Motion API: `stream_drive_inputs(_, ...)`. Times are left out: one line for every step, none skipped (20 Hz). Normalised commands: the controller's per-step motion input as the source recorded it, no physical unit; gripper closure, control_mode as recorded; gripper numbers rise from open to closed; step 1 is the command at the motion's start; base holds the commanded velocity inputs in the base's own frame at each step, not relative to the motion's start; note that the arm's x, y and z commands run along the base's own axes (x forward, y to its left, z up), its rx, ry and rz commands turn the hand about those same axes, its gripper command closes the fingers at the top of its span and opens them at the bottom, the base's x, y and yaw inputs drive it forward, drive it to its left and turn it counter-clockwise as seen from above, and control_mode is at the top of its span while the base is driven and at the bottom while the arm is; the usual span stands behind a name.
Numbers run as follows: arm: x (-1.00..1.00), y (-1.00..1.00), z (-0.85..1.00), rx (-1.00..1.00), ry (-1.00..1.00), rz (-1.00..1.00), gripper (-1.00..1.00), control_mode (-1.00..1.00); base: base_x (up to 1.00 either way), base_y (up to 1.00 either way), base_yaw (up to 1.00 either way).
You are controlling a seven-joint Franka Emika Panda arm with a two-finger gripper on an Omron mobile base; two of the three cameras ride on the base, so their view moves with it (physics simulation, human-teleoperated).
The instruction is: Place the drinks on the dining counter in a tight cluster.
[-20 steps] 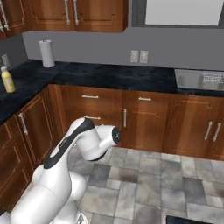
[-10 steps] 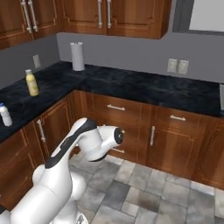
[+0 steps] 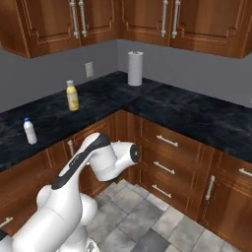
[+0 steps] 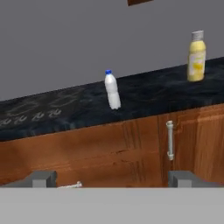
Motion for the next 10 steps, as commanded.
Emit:
stream_drive_inputs(0.00,0.00,0.00,0.00,0.00,0.00,-1.00,1.00,0.68,0.00,0.56)
stream_drive_inputs(0.00,0.00,0.00,0.00,0.00,0.00,-1.00,1.00,0.69,0.00,0.54)
stream_drive_inputs(0.00,0.00,0.00,0.00,0.00,0.00,-1.00,1.00,0.70,0.00,0.53)
stream_drive_inputs(0.00,0.00,0.00,0.00,0.00,0.00,-1.00,1.00,0.70,0.00,0.53)
stream_drive_inputs(0.00,0.00,0.00,0.00,0.00,0.00,-1.00,1.00,0.69,0.00,0.54)
stream_drive_inputs(0.00,0.00,0.00,0.00,0.00,0.00,-1.00,1.00,0.67,0.00,0.56)
stream_drive_inputs(0.00,0.00,0.00,0.00,0.00,0.00,-1.00,1.00,0.63,0.00,0.59)
stream_drive_inputs(0.00,0.00,0.00,0.00,0.00,0.00,-1.00,1.00,0.62,0.00,0.60)
stream_drive_inputs(0.00,0.00,0.00,0.00,0.00,0.00,-1.00,1.00,0.62,0.00,0.60)
stream_drive_inputs(0.00,0.00,0.00,0.00,0.00,0.00,-1.00,1.00,0.63,-0.02,0.58)
